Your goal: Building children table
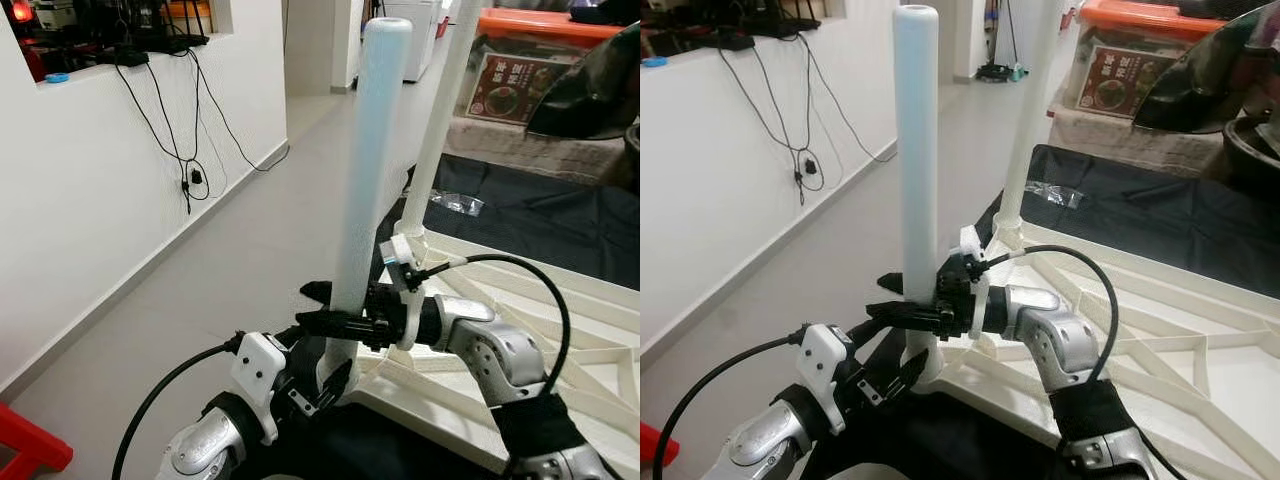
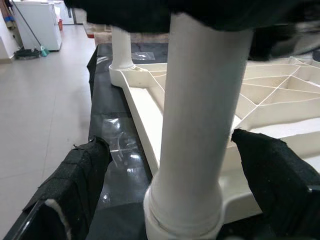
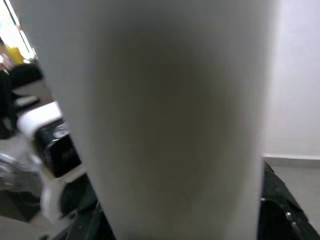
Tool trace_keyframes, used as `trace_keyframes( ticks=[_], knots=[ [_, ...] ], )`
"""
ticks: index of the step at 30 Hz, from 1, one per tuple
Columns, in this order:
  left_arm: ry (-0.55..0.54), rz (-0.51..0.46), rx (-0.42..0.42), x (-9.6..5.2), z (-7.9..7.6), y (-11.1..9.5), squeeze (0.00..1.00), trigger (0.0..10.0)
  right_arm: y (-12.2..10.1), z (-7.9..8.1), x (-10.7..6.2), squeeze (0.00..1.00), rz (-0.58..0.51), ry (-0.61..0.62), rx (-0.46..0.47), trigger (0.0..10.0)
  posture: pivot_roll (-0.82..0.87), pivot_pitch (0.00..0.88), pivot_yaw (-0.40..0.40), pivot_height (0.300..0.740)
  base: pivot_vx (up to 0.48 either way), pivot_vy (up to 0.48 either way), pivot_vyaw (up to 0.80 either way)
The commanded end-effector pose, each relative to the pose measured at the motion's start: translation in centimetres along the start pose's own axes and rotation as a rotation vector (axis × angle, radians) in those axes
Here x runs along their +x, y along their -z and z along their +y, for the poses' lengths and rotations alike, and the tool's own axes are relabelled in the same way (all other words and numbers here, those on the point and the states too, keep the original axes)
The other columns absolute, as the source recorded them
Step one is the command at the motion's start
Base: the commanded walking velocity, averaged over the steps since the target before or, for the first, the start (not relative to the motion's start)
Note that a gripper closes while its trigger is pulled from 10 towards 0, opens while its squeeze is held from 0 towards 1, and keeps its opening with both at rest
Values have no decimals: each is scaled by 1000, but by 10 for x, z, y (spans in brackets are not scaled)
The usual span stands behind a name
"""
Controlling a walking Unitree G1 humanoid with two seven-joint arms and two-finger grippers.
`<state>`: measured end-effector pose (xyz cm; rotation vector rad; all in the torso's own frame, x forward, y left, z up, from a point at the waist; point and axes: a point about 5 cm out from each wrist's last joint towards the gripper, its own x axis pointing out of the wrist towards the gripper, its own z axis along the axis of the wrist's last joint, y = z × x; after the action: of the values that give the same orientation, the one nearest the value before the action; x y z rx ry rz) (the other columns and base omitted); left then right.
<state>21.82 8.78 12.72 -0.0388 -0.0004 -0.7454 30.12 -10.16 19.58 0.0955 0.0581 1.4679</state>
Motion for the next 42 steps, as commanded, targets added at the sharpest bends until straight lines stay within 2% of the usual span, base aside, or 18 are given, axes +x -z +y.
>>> trace_keyframes(
  ticks=[1, 4, 6, 7, 8, 11, 12, 13, 14, 20, 26, 27, 31, 32, 37, 38, 41, 42],
  knots=[
    [-8, 17, -4, -2, 0, 4, 0, 10000, 7, -2, 4, 0, 0, 20, 29, 0, 123, 30, -28, 740, 0, 0, 0],
    [-7, 17, -6, -2, 0, 5, 0, 10000, 8, -6, 5, 0, -28, 105, 11, 0, 121, 30, -27, 740, 0, 0, 0],
    [-5, 18, -6, -2, 0, 5, 0, 10000, 7, -19, 12, 0, -129, 363, 40, 0, 115, 25, -28, 740, 0, 0, 0],
    [-5, 18, -6, -2, 0, 5, 0, 10000, 7, -19, 12, 0, -129, 363, 40, 0, 115, 25, -28, 740, 0, 0, 0],
    [-4, 18, -6, -2, 0, 5, 0, 10000, 10, -27, 14, 0, -153, 525, 72, 0, 115, 25, -28, 740, 0, 0, 0],
    [-3, 18, -6, -1, 0, 6, 0, 10000, 16, -34, 14, 0, -152, 680, 92, 0, 114, 24, -26, 740, 0, 0, 0],
    [-2, 19, -9, -1, 0, 6, 0, 10000, 36, -46, -21, 0, -64, 1270, 102, 0, 109, 19, -24, 740, 0, 0, 0],
    [-2, 19, -9, -1, 0, 6, 0, 10000, 36, -46, -21, 0, -64, 1270, 102, 0, 109, 19, -24, 740, 0, 0, 0],
    [-2, 19, -10, -1, 0, 6, 0, 10000, 47, -44, -47, 0, -22, 1585, 122, 0, 109, 19, -24, 740, 0, 0, 0],
    [2, 19, -11, -1, -1, 7, 0, 10000, 44, -24, -73, 0, -110, 1896, 128, 0, 113, 12, -30, 740, 0, 0, 0],
    [2, 19, -10, -1, -1, 7, 0, 10000, 40, -22, -72, 0, -116, 1995, 166, 0, 108, 15, -29, 740, 0, 0, 0],
    [4, 19, -11, -1, -1, 7, 0, 10000, 34, -26, -63, 0, -152, 1939, 147, 10000, 107, 19, -23, 740, 0, 0, 0],
    [7, 20, -10, -1, -1, 7, 0, 10000, 31, -29, -47, 0, -153, 1863, 100, 10000, 111, 20, -27, 740, 0, 0, 0],
    [6, 20, -9, -1, -1, 7, 0, 10000, 31, -28, -43, 1000, -158, 1840, 87, 10000, 114, 23, -27, 740, 0, 0, 0],
    [4, 20, -8, -1, 0, 7, 0, 10000, 28, -25, -40, 1000, -161, 1867, 45, 10000, 113, 24, -26, 740, 0, 0, 0],
    [3, 20, -8, -1, 0, 7, 0, 10000, 25, -27, -39, 0, -176, 1855, 40, 10000, 114, 26, -27, 740, 0, 0, 0],
    [1, 19, -9, -1, 0, 7, 0, 10000, 19, -33, -27, 0, -246, 1698, 80, 10000, 112, 27, -25, 740, 0, 0, 0],
    [1, 19, -9, -1, 0, 6, 0, 10000, 12, -39, -8, 0, -334, 1412, 169, 10000, 111, 27, -24, 740, 0, 0, 0]
  ],
)
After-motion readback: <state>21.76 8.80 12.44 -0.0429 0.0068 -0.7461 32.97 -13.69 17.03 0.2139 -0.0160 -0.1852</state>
